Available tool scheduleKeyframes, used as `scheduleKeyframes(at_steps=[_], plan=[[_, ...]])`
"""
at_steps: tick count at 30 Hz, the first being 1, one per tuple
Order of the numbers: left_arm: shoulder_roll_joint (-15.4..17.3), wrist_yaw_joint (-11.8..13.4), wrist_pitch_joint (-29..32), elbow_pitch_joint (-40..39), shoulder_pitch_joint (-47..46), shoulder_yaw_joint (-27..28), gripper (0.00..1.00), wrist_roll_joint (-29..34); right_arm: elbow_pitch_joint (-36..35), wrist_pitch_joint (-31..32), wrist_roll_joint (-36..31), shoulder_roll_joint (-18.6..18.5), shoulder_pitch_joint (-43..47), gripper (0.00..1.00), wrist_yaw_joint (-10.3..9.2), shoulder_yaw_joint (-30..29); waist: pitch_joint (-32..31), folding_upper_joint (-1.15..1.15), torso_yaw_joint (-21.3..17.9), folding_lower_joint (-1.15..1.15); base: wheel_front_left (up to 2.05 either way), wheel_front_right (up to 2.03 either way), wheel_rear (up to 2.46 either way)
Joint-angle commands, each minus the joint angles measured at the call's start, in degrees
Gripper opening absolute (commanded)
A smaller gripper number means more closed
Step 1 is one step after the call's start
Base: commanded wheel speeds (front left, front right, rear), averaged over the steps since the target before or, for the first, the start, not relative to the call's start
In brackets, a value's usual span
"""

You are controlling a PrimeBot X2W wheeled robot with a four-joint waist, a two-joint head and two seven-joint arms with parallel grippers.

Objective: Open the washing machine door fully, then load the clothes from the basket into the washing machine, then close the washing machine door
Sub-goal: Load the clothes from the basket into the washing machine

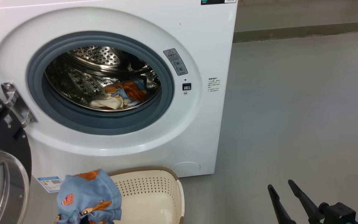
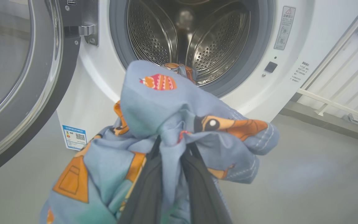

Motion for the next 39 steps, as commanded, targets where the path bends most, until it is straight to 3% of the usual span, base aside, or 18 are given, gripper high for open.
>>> scheduleKeyframes(at_steps=[1,22,39], plan=[[0.31,0.26,-0.79,-1.99,-0.65,1.82,0.00,0.43,-1.61,-0.28,-0.24,-0.64,-0.62,1.00,0.09,0.86,0.08,0.00,0.03,0.00,0.00,0.00,0.00],[0.31,-0.36,-0.79,-2.88,-7.92,1.73,0.00,2.85,-1.99,-0.28,-0.44,0.66,-1.89,1.00,0.09,1.34,5.18,0.00,-2.80,0.00,0.00,0.00,0.00],[5.26,-1.43,0.57,2.75,-32.25,3.63,0.00,5.83,-2.11,-0.28,-0.48,4.56,-10.26,1.00,0.09,3.37,19.75,0.00,-9.23,0.00,0.00,0.00,0.00]])
